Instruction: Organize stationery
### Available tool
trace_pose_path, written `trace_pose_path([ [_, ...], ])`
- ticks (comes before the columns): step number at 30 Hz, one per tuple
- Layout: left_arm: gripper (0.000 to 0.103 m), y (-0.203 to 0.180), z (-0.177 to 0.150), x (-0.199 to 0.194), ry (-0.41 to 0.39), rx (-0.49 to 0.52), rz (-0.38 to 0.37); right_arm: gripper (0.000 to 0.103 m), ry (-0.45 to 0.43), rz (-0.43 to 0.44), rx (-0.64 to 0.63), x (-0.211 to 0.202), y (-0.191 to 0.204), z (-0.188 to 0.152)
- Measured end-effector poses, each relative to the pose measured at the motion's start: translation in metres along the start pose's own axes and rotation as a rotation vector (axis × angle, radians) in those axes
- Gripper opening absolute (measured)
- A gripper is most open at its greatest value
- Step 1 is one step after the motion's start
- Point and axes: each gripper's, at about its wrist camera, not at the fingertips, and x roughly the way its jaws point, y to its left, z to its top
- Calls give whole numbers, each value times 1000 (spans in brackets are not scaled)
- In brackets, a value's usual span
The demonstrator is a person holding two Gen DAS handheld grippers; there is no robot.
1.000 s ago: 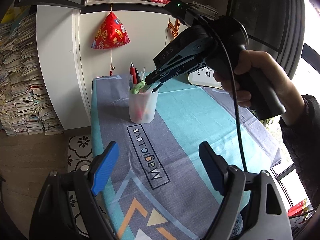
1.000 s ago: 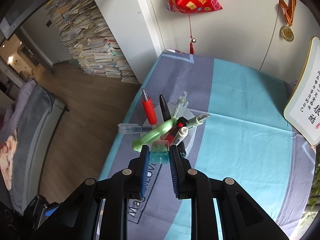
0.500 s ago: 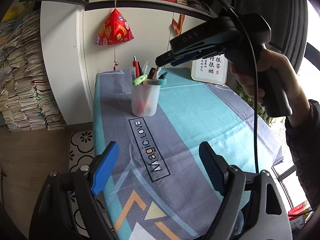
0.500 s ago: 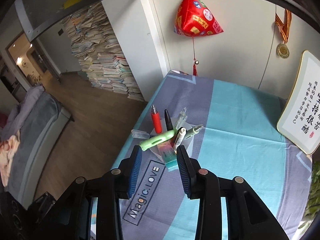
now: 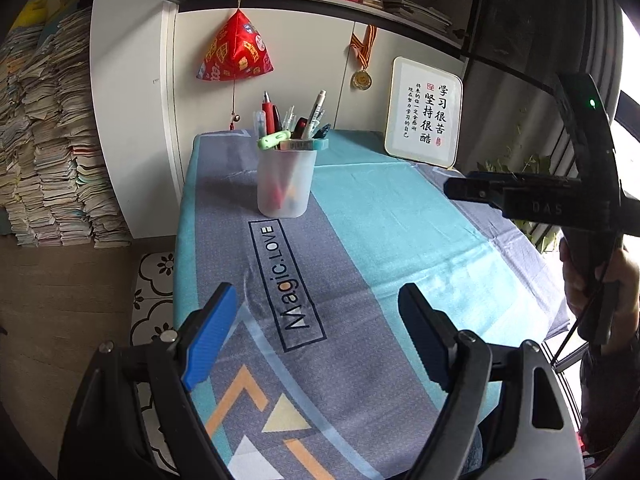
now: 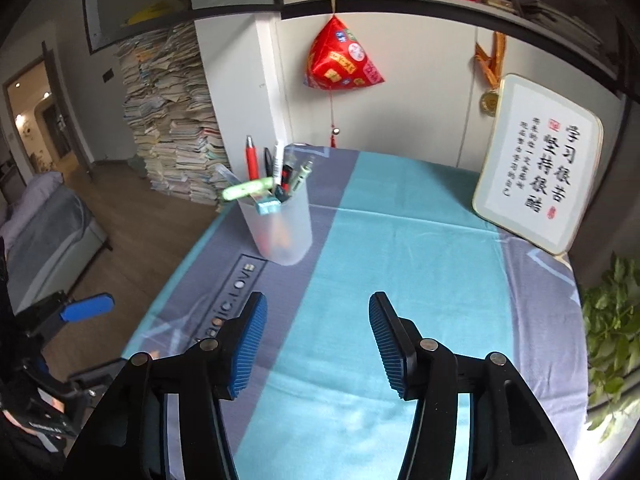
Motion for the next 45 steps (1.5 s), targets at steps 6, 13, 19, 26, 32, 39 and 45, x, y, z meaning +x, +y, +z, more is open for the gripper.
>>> trace_pose_path([
  [6, 86, -14, -5, 4, -10, -57, 60, 57, -28, -106, 118, -21, -31, -39],
  [13, 92, -39, -12, 9, -25, -39, 190, 72, -85, -155, 143, -46, -48, -62],
  [19, 101, -66, -12, -1, -83, 21, 259, 88, -172, -226, 153, -75, -56, -68],
  [26, 102, -96, 3, -16, -149, 32, 464, 100, -259, -360, 106, -108, -47, -65],
  [32, 102, -125, 8, -30, -234, 91, 608, 103, -317, -379, 117, -133, -44, -64],
  [39, 102, -137, 23, -55, -276, -29, 352, 103, -351, -417, 133, -157, -47, -63],
  [45, 102, -145, 32, -72, -323, -52, 376, 103, -379, -465, 123, -173, -44, -62],
])
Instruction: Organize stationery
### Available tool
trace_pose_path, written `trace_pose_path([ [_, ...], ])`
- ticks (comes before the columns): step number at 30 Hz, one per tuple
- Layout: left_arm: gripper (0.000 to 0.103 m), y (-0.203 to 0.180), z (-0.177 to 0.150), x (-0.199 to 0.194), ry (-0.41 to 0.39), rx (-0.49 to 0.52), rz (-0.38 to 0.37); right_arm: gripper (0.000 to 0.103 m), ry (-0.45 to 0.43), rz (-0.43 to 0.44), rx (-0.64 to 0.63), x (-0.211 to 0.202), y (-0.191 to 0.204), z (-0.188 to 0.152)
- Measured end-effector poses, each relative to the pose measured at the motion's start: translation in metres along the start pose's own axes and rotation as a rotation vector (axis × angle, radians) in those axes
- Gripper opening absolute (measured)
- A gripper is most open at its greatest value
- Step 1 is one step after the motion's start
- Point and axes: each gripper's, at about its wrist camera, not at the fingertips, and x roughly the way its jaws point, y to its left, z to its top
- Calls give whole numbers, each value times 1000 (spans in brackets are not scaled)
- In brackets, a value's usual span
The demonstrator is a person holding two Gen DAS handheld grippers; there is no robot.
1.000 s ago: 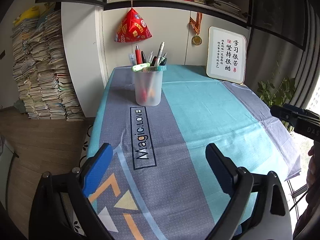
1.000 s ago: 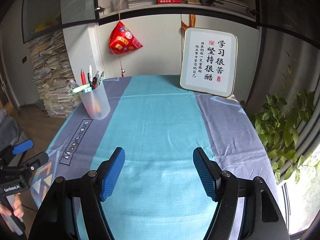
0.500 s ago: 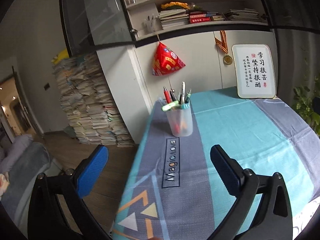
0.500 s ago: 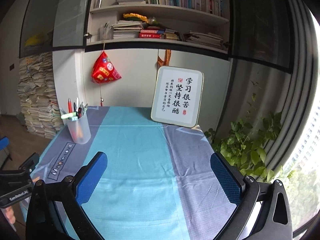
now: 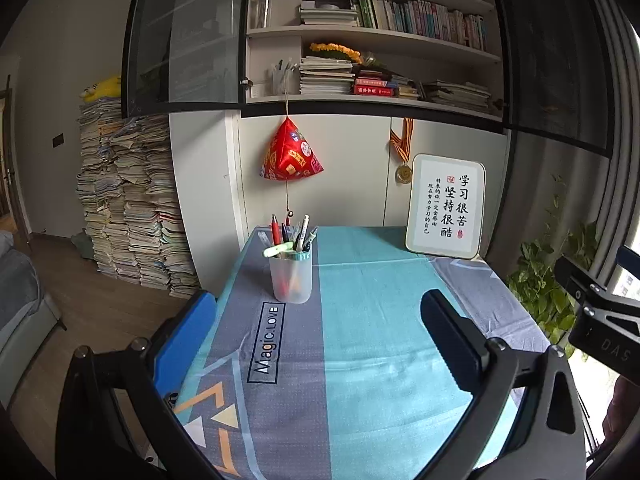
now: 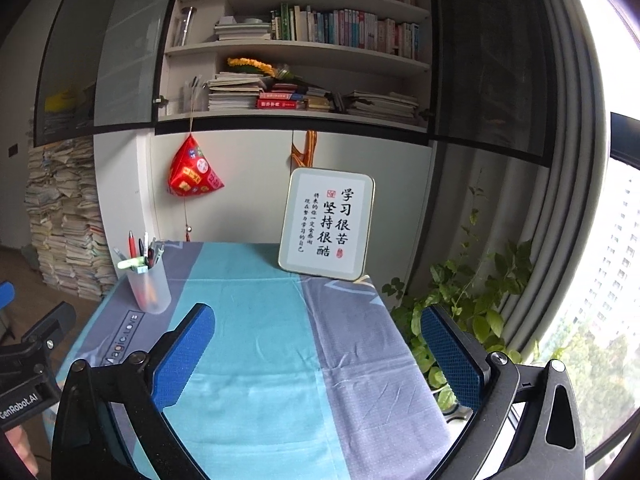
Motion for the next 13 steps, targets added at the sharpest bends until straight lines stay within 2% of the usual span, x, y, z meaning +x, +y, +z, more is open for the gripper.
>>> trace_pose_path([
  [13, 102, 1, 0, -11, -6, 7, 13, 103, 2, 11, -1, -10, 2, -2],
])
